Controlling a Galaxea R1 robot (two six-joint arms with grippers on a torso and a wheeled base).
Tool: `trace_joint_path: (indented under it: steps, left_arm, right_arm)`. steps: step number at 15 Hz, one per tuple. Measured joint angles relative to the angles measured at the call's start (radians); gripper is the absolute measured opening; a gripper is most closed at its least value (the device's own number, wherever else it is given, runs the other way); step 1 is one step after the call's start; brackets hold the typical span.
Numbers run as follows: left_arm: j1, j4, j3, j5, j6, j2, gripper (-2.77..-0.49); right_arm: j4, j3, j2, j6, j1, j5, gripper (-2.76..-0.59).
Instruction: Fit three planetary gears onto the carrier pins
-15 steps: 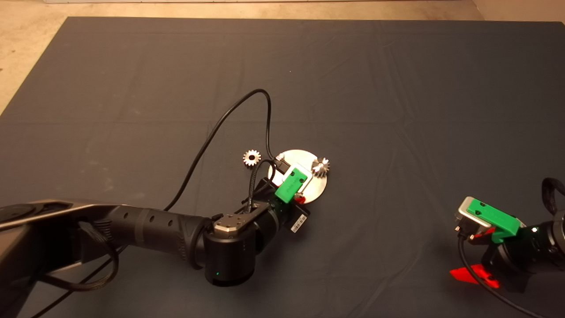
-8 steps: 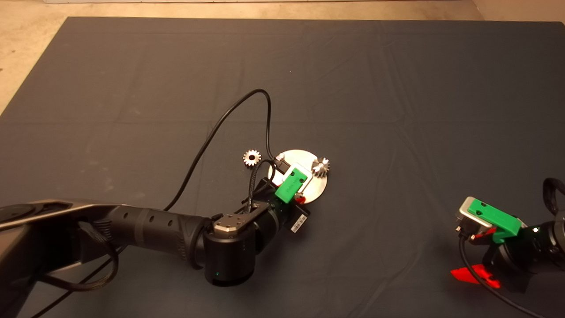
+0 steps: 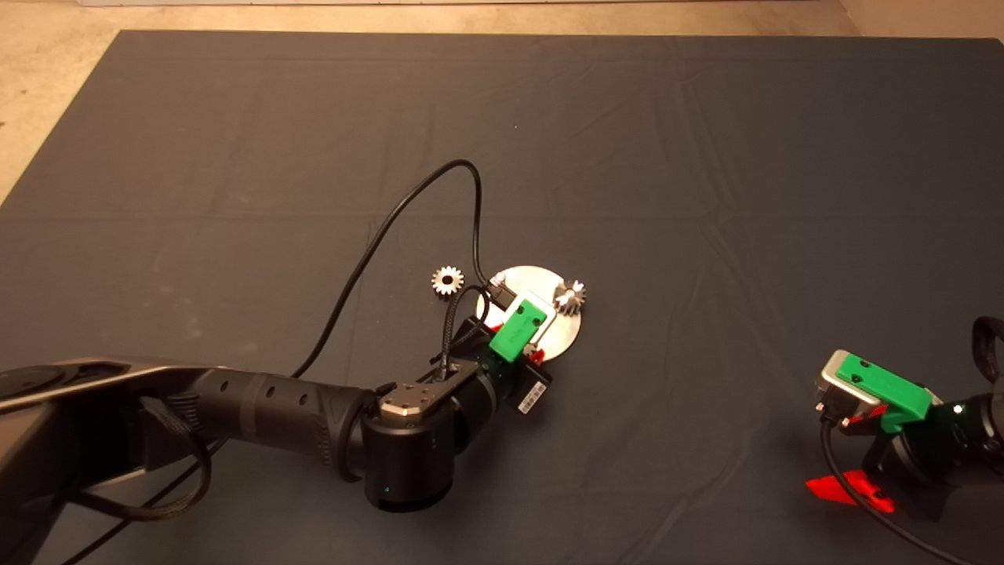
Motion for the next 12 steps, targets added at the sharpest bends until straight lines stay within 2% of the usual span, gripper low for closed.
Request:
trace_joint_path:
  steps: [9,11,12]
  left_arm:
    - [0.000,0.003,0.012,-0.004,0.001,0.001,-2.08]
    - [0.000,0.003,0.015,-0.004,0.002,0.001,-1.91]
    - [0.000,0.003,0.015,-0.004,0.002,0.001,-1.91]
  right_arm:
    - [0.000,0.000,0.000,-0.002,0.000,0.000,-1.18]
    - [0.000,0.000,0.000,-0.002,0.000,0.000,-1.18]
    - [0.000,0.000,0.000,-0.002,0.000,0.000,-1.18]
